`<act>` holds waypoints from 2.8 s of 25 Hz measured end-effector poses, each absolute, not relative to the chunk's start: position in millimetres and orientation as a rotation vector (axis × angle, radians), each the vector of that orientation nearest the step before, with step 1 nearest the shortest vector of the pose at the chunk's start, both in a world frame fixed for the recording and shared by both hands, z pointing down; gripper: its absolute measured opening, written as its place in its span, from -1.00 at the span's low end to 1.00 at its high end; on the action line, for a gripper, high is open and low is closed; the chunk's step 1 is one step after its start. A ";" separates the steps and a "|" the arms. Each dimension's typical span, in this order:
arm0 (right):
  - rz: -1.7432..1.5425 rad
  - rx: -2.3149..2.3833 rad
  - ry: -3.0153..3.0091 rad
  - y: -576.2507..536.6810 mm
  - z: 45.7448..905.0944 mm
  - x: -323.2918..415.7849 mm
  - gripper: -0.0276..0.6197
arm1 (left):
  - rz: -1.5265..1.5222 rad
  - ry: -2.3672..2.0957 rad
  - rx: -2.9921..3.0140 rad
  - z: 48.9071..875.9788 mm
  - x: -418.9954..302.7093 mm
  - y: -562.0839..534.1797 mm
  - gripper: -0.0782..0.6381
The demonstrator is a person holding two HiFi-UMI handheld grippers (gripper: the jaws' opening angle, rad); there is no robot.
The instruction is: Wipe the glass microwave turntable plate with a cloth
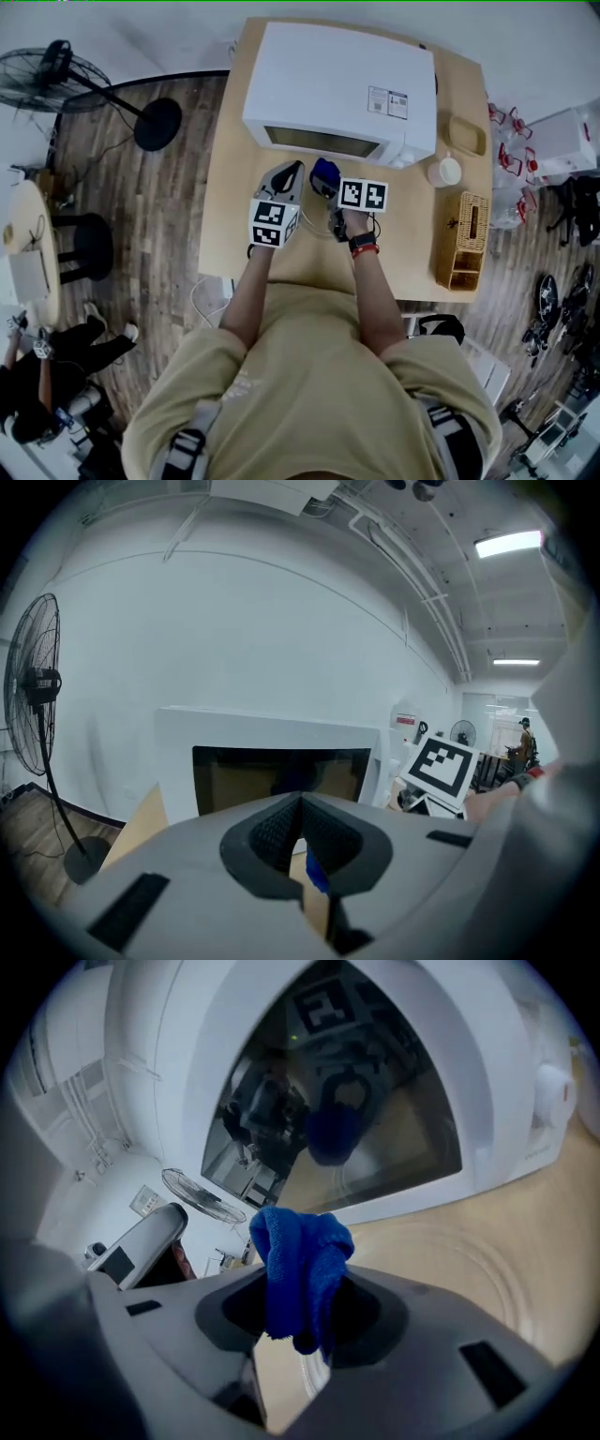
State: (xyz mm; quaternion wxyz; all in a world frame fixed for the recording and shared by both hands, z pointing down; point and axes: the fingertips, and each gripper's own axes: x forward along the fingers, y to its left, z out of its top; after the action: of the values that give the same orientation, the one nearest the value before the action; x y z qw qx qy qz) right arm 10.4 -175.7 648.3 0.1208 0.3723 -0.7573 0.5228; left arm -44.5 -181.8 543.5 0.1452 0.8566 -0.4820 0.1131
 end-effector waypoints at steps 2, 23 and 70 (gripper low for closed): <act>1.628 1.042 -2.182 -179.3 656.8 1.9 -0.41 | 0.323 -1.390 2.453 548.2 -52.0 -189.3 -0.75; 1.703 1.165 -1.971 -210.4 718.0 -9.8 -0.41 | 0.407 -1.316 2.394 589.8 -69.2 -211.9 -0.75; 1.521 1.429 -1.838 -198.0 719.7 111.2 -0.39 | 0.489 -1.136 2.463 604.9 16.7 -195.6 -0.75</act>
State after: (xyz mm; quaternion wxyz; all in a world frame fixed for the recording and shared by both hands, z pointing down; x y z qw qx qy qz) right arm 111.2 -198.0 719.7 0.1792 0.5054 -0.6502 0.5382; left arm 16.7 -195.6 604.9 0.1917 0.8771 -0.4046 0.1740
